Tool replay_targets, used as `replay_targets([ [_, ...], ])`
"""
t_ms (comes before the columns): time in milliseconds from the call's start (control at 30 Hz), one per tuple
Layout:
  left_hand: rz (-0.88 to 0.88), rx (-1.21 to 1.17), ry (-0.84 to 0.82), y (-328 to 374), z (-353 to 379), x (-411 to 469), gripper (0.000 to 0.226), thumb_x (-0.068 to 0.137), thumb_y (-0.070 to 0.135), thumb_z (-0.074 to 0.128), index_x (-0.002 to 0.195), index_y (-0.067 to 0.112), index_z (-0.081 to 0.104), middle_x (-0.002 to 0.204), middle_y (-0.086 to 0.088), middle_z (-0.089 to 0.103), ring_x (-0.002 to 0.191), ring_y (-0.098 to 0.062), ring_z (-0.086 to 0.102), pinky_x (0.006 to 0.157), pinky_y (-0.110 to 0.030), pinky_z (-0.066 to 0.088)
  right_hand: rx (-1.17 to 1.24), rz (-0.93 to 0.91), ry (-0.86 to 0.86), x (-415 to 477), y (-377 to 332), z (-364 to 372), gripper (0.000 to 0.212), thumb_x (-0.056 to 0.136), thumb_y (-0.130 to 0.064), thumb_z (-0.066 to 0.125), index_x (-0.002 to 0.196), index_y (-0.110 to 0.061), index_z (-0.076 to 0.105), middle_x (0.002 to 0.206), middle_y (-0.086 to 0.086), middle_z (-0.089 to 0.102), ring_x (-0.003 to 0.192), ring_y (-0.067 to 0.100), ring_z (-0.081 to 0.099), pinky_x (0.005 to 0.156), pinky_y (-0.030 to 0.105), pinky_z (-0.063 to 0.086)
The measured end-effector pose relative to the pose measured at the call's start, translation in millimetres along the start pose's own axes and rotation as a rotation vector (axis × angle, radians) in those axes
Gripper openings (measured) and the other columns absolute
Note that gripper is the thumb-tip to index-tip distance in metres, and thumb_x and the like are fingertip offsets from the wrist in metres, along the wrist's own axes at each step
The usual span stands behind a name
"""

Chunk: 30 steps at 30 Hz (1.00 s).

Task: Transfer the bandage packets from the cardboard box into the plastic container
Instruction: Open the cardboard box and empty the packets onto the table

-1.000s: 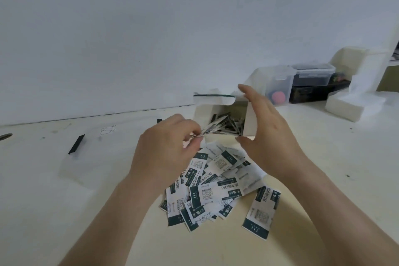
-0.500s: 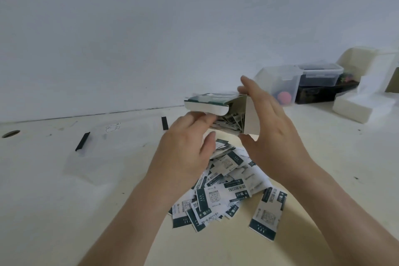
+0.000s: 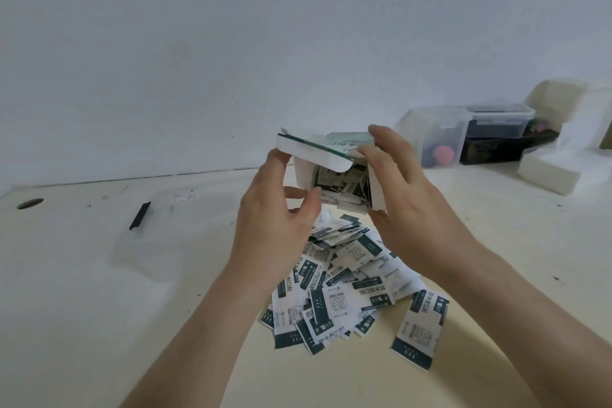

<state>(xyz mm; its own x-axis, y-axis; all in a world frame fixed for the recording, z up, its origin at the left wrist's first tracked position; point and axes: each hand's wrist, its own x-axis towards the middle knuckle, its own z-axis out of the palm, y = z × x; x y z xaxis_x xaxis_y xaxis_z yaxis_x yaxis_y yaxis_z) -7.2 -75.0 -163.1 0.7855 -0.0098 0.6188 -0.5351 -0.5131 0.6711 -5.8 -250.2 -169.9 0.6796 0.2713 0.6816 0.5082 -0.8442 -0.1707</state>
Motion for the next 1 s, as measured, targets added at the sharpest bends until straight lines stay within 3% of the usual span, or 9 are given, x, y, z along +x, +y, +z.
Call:
replay_targets([
  [100, -0.027, -0.038, -0.022, 2.6, -1.2, -0.1, 0.039, 0.089, 0.021, 0.066, 0.109, 0.044, 0.040, 0.103, 0.032, 0.054, 0.086, 0.010, 0.063, 0.063, -0.010, 0.052, 0.024, 0.038, -0.018, -0.4, -0.2, 3.4, 0.091, 0.069, 0.015, 0.070, 0.134, -0.030, 0.025, 0.159, 0.010, 0.014, 0.102, 0.040, 0.060, 0.070, 0.046, 0.057],
  [233, -0.071, -0.110, -0.006, 0.6, 0.2, -1.0, 0.047, 0.090, 0.012, 0.064, 0.103, 0.052, 0.042, 0.102, 0.023, 0.063, 0.092, -0.001, 0.069, 0.068, -0.016, 0.057, 0.228, 0.045, -0.066, -3.3, 2.1, 6.4, 0.083, 0.077, 0.002, 0.072, 0.142, -0.026, 0.028, 0.160, -0.002, 0.016, 0.133, 0.022, 0.040, 0.099, 0.033, 0.047],
  [367, -0.052, -0.085, 0.018, 1.5, 2.0, -2.8, 0.044, 0.091, 0.012, 0.062, 0.110, 0.048, 0.045, 0.111, 0.010, 0.067, 0.078, -0.003, 0.071, 0.063, -0.020, 0.057, 0.662, 0.125, -0.023, -3.5, 1.3, 2.8, 0.055, 0.086, -0.020, 0.065, 0.138, -0.027, 0.051, 0.151, -0.008, 0.042, 0.143, 0.001, 0.027, 0.116, 0.034, 0.030],
  [467, -0.026, -0.057, 0.042, 0.1, 4.4, -3.5, 0.044, 0.089, 0.007, 0.062, 0.105, 0.045, 0.048, 0.105, 0.014, 0.069, 0.070, -0.004, 0.070, 0.062, -0.030, 0.058, 0.818, 0.220, 0.091, -3.6, 2.3, 4.0, 0.039, 0.091, -0.005, 0.062, 0.122, -0.029, 0.065, 0.137, -0.014, 0.056, 0.134, -0.002, 0.041, 0.112, 0.035, 0.037],
  [533, 0.001, -0.022, 0.053, -0.2, 5.3, -4.1, 0.047, 0.088, 0.005, 0.064, 0.100, 0.047, 0.047, 0.100, 0.019, 0.067, 0.071, -0.002, 0.069, 0.064, -0.031, 0.059, 0.742, 0.272, 0.184, -3.0, 3.4, 5.9, 0.042, 0.085, 0.004, 0.066, 0.113, -0.026, 0.069, 0.126, -0.013, 0.062, 0.122, -0.001, 0.053, 0.106, 0.032, 0.043],
  [667, 0.104, 0.114, 0.099, -2.0, 8.1, -6.1, 0.044, 0.087, 0.003, 0.065, 0.100, 0.040, 0.047, 0.091, 0.031, 0.057, 0.079, 0.000, 0.067, 0.072, -0.025, 0.057, 0.610, 0.307, 0.322, -1.1, 1.2, 5.6, 0.036, 0.081, -0.002, 0.073, 0.092, -0.035, 0.065, 0.100, -0.006, 0.063, 0.096, -0.003, 0.058, 0.087, 0.017, 0.048],
  [767, 0.183, 0.164, 0.136, -8.3, 5.7, -5.7, 0.037, 0.079, 0.000, 0.072, 0.095, 0.027, 0.053, 0.088, 0.018, 0.064, 0.078, -0.008, 0.068, 0.062, -0.025, 0.056, 0.690, 0.328, 0.319, -4.3, 0.5, 8.3, 0.036, 0.079, 0.011, 0.069, 0.080, -0.025, 0.062, 0.096, -0.010, 0.068, 0.110, 0.001, 0.062, 0.090, 0.026, 0.054],
  [900, 0.079, 0.102, 0.163, -12.7, 3.7, -4.4, 0.036, 0.075, 0.002, 0.076, 0.086, 0.026, 0.052, 0.074, 0.021, 0.061, 0.071, 0.009, 0.061, 0.055, -0.011, 0.048, 0.625, 0.207, 0.407, -7.1, -5.7, 9.7, 0.039, 0.078, 0.018, 0.064, 0.073, -0.020, 0.055, 0.089, -0.002, 0.067, 0.120, 0.006, 0.059, 0.085, 0.020, 0.054],
  [1000, 0.037, 0.081, 0.123, -15.1, 4.5, -4.9, 0.041, 0.074, 0.002, 0.077, 0.091, 0.026, 0.047, 0.075, 0.017, 0.060, 0.071, 0.003, 0.064, 0.054, -0.018, 0.051, 0.665, 0.241, 0.378, -5.2, -8.4, 13.3, 0.041, 0.079, 0.015, 0.066, 0.075, -0.024, 0.054, 0.093, -0.009, 0.067, 0.119, 0.003, 0.058, 0.082, 0.014, 0.052],
])
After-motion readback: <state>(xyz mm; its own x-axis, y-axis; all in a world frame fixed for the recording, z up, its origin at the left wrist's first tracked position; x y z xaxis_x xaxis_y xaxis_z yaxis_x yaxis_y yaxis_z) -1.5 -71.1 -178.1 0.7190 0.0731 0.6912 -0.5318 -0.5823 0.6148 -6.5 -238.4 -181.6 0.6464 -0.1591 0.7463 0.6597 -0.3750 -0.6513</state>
